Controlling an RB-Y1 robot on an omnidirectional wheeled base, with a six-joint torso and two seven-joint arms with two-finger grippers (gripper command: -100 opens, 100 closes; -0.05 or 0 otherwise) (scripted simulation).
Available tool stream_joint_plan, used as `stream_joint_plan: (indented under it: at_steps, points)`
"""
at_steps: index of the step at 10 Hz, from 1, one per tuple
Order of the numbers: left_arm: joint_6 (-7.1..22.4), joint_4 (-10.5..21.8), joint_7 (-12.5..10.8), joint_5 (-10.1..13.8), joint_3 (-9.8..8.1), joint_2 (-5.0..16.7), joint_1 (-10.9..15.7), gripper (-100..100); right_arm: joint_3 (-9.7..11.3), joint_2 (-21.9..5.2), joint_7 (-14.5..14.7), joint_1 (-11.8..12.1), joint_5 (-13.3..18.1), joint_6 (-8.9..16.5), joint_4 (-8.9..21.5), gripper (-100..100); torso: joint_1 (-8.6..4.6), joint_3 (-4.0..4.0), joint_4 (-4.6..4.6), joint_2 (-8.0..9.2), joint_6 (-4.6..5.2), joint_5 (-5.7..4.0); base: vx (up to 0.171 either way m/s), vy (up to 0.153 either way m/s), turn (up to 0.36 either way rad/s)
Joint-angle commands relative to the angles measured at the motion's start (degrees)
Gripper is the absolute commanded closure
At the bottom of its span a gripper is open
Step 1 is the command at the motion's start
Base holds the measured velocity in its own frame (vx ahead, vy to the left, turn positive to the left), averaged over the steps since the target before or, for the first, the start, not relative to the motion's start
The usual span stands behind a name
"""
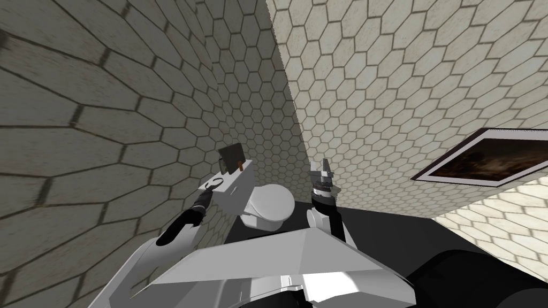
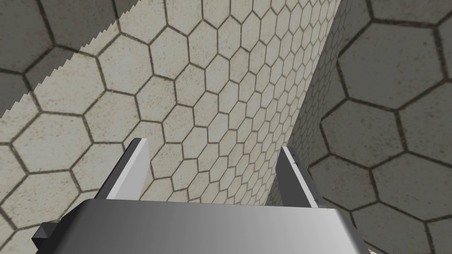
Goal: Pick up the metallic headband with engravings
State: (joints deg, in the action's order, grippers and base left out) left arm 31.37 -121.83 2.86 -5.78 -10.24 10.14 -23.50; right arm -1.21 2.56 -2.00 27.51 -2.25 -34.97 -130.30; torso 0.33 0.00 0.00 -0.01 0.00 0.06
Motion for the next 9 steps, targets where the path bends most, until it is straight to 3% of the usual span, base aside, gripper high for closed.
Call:
stream_joint_plan:
  at_steps: [1,9]
  points:
    - [2.5,-1.6,-0.9,0.8,0.4,-0.1,-0.3,-100,0.0,0.0,0.0,0.0,0.0,0.0,0.0,0,0.0,0.0,0.0,0.0,0.0,0.0,-0.005,0.076,-0.038]
    - [12.9,-8.6,-4.7,4.2,2.03,-0.3,-1.0,-100,0.0,0.0,0.0,0.0,0.0,0.0,0.0,0,0.03,-0.09,-0.03,-0.16,0.0,0.01,0.023,0.079,-0.043]
